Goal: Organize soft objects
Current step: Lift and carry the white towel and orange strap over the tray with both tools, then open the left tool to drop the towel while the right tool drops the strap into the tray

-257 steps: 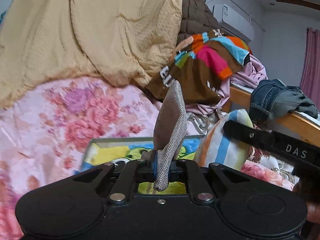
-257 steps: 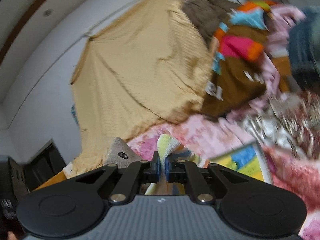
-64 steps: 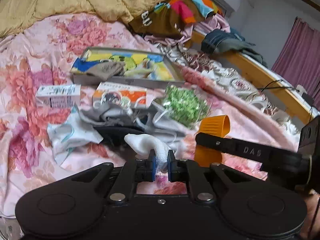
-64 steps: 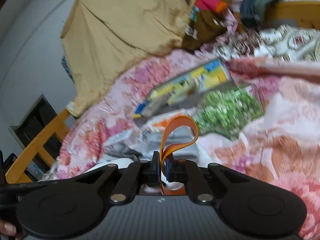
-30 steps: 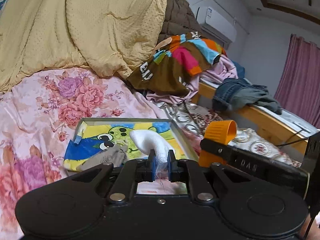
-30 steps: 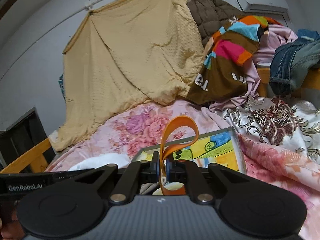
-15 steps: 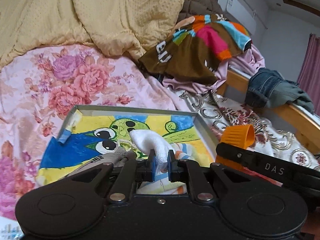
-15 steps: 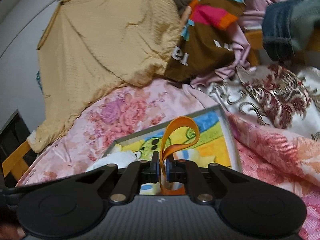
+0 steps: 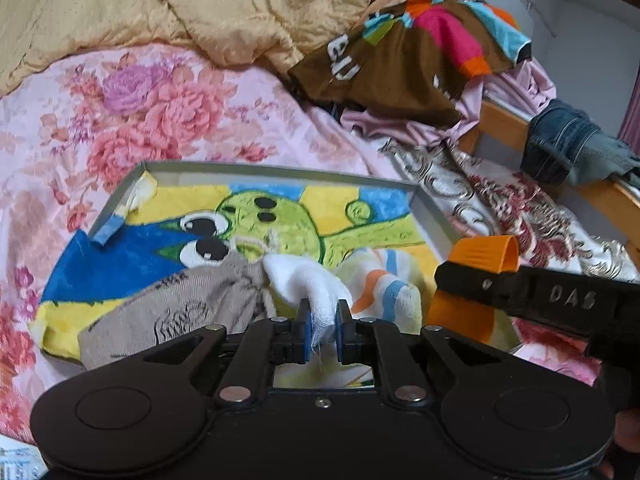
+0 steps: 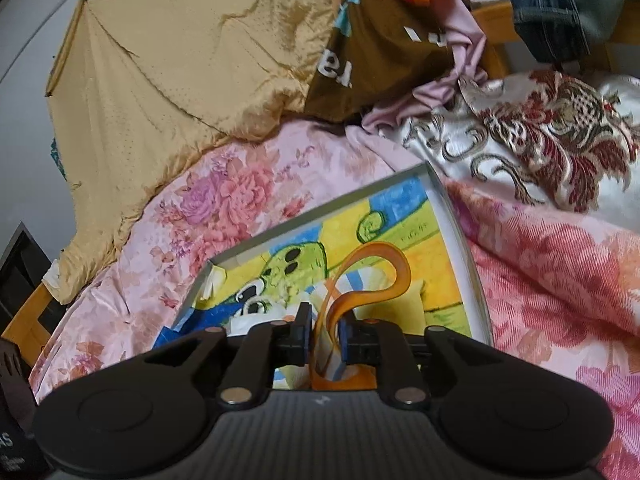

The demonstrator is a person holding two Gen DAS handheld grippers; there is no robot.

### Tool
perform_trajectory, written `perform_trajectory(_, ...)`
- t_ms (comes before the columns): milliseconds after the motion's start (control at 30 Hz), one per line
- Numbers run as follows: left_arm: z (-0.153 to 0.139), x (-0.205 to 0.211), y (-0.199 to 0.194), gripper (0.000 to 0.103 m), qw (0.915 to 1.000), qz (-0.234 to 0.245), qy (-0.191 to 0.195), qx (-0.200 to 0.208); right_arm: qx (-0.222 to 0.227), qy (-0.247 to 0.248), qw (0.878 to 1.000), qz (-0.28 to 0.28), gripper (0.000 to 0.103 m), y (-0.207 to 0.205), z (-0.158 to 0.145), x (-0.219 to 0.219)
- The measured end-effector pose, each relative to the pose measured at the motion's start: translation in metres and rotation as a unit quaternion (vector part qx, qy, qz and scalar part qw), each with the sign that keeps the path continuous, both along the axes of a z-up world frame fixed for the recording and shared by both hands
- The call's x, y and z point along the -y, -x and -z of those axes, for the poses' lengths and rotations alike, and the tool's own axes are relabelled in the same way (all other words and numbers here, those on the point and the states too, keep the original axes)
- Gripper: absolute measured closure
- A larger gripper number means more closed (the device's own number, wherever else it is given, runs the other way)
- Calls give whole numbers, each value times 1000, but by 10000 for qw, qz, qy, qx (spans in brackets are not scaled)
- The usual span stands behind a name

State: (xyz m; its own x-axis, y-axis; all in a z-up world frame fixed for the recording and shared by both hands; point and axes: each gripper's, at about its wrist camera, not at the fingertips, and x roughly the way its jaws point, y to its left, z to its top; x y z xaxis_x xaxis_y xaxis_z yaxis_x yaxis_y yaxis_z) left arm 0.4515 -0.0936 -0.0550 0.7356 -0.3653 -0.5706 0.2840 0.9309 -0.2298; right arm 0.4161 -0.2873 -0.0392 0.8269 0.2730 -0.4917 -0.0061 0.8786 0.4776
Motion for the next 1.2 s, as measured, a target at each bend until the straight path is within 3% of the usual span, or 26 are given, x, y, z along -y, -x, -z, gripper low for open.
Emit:
perform_trajectory(233,6,1,0,90,10000,-56,-6,-75,-156,-64,9998,73,71,-1,3,3)
perform_trajectory(400,3,1,3,87,9999,-95,-66,-62,-207,66,9997,121,68,0,1,2)
perform_trajectory(533,-1,1,6,82,9998,-127,-112,-53,-257,109,9995,138,55,0,0,3)
perform_trajectory(700,-7,-1,12,79,9997,-143,-182,-14,-278,172,9994,87,46,2,-3,1)
perform_trajectory(1000,-20,-13,28,61,9991,-311,-255,91,-34,281,9995,104,25,14,-22,2)
perform_trajectory(1200,-44,-25,44,42,9979,-527,-193,320,272,504,9983,55,14,33,-45,-6)
